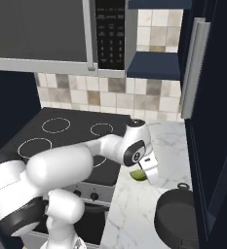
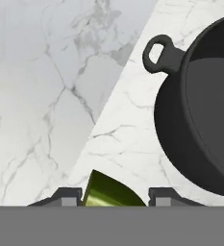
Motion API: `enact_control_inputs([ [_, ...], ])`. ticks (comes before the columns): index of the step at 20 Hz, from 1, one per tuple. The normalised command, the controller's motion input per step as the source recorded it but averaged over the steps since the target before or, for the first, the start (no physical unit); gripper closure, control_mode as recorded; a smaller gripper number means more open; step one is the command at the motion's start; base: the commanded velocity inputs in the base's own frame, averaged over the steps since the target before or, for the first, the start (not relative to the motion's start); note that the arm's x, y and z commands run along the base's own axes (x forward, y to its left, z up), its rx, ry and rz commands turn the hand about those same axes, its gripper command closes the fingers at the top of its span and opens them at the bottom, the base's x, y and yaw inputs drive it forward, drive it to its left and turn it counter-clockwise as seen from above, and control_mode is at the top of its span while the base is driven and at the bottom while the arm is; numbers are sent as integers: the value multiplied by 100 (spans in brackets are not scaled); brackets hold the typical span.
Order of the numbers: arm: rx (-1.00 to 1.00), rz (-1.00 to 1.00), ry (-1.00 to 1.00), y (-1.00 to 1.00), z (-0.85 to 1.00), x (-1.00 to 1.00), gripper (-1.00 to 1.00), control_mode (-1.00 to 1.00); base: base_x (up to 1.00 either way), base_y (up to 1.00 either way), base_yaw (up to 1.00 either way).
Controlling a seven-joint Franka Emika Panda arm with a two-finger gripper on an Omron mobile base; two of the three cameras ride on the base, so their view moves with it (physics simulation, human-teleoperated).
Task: Turn on the sink faucet. Then move the lemon wedge from the counter to the sink. Turn off the sink. Move the vegetable from the sink to the pot next to the stove. Finally move the pot to the rear left burner.
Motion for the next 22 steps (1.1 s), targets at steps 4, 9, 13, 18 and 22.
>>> enact_control_inputs([
  [4,1,-28,0,-61,-5,-10,100,-100,0,0,0],
  [9,1,-26,0,-60,-6,-19,100,-100,0,0,0],
  [13,0,-26,0,-48,-12,-42,100,-100,0,0,0],
  [18,0,-22,0,-38,-12,-32,100,-100,0,0,0],
  [22,0,-11,-5,-40,-8,-17,100,-100,0,0,0],
])
